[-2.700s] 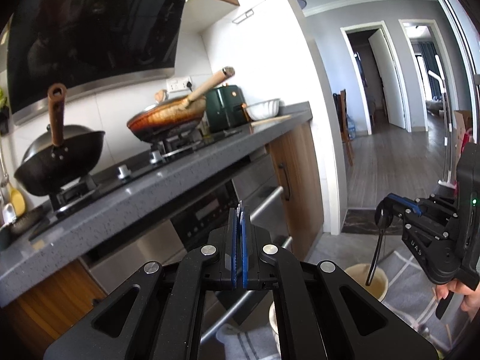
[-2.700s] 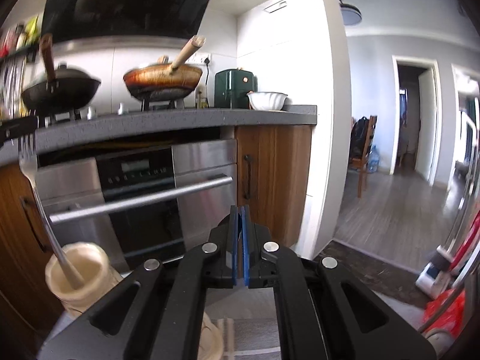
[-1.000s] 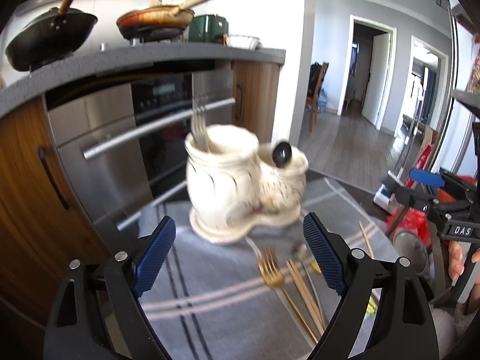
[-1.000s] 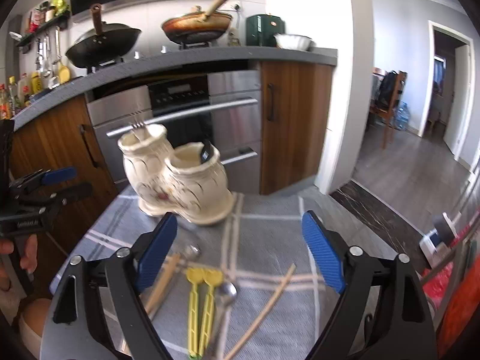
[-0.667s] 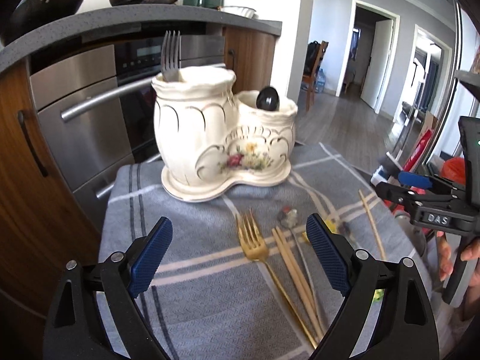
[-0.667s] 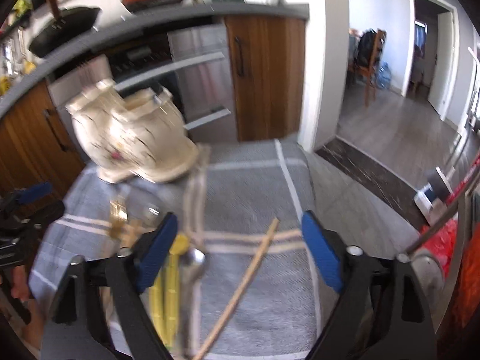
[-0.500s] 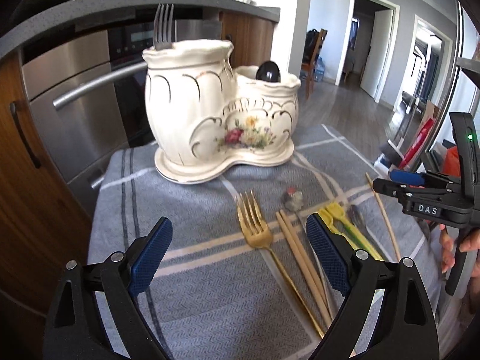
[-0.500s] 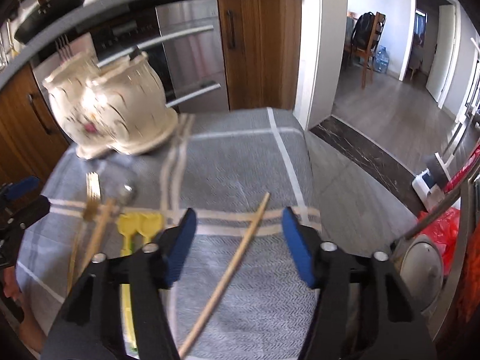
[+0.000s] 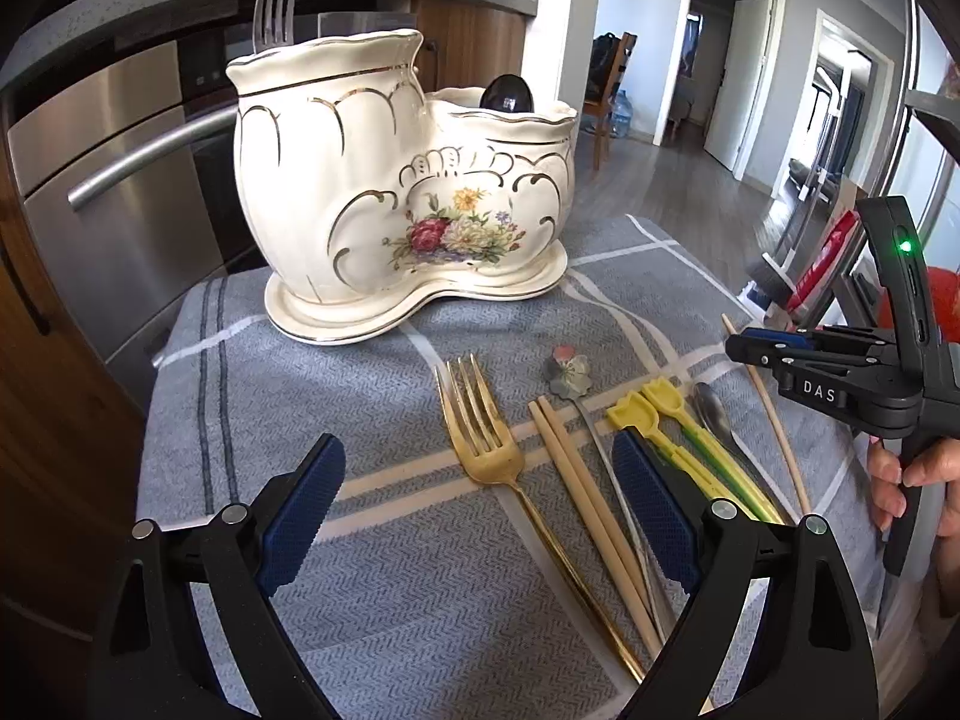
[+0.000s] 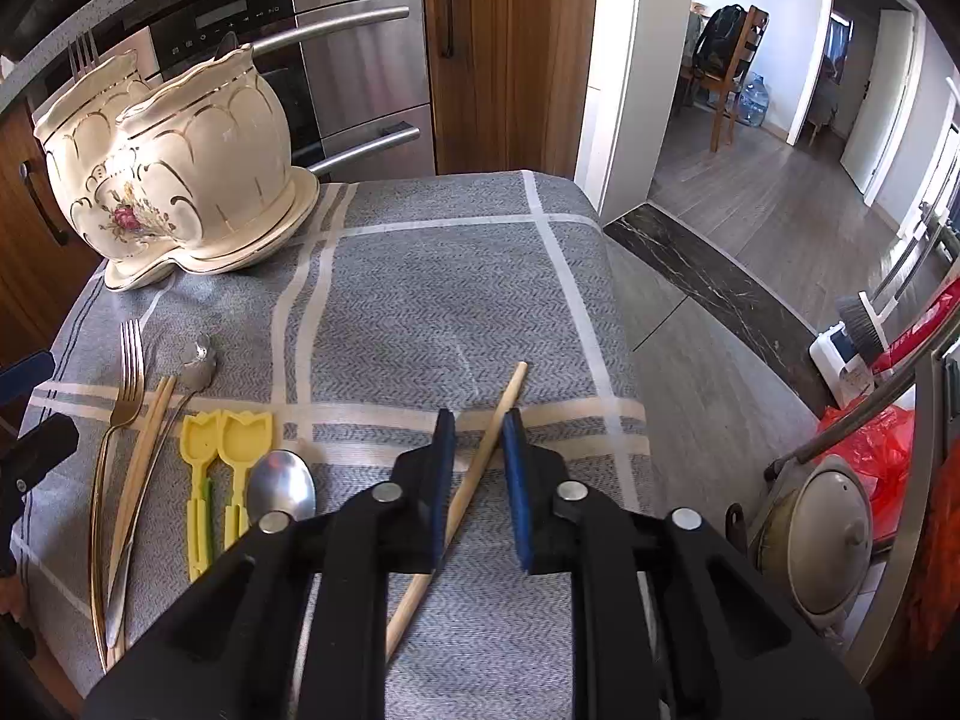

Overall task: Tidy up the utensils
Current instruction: 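Close the right tool on a wooden chopstick, then close the left tool on the gold fork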

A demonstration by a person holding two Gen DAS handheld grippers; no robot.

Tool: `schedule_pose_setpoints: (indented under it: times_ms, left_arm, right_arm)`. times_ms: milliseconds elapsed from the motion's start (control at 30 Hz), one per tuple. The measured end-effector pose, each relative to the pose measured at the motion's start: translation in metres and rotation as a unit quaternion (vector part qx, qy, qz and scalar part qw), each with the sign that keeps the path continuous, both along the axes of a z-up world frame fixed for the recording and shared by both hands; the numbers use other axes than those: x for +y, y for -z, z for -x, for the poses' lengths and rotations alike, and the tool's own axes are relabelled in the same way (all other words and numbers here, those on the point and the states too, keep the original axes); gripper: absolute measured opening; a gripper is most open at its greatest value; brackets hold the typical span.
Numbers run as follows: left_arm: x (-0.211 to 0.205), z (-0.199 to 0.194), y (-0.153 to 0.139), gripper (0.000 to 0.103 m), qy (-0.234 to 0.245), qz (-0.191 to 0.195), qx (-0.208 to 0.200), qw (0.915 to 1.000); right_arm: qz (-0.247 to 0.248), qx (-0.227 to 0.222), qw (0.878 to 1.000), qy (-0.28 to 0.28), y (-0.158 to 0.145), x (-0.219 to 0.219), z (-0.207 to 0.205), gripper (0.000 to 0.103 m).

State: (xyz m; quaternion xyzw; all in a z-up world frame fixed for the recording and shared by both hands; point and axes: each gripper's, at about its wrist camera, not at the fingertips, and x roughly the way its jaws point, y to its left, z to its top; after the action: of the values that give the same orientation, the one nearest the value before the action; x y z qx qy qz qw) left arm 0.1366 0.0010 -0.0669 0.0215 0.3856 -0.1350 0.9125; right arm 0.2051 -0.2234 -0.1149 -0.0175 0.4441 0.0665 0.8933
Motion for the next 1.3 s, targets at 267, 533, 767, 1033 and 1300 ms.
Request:
schedule_pose_setpoints:
  times_ms: [267, 533, 767, 1033, 1300]
  left_arm:
    - [-0.002, -0.001, 0.005, 0.090, 0.004, -0.007, 0.008, 0.9999]
    - [-0.002, -0.016, 0.013, 0.089, -0.003, -0.018, 0.004, 0.9998]
    - [0.009, -0.038, 0.020, 0.066, -0.007, 0.018, 0.035, 0.9992]
    - [0.000, -0.061, 0.019, 0.042, 0.011, -0.009, 0.043, 0.9990]
    - [-0.009, -0.060, 0.027, 0.032, 0.036, -0.035, 0.039, 0.9980]
  right_arm:
    - [-0.047, 0.007, 0.999, 0.011, 0.000, -0.012, 0.002, 0.008]
    - [-0.047, -0.010, 0.999, -0.002, 0.001, -0.011, 0.004, 0.005]
    - [-0.060, -0.019, 0.998, 0.002, -0.001, -0.018, 0.007, 0.005]
    - [-0.074, -0.035, 0.997, -0.011, -0.010, -0.016, 0.011, 0.005]
    - [-0.079, -0.040, 0.996, -0.025, -0.012, -0.011, 0.012, 0.005]
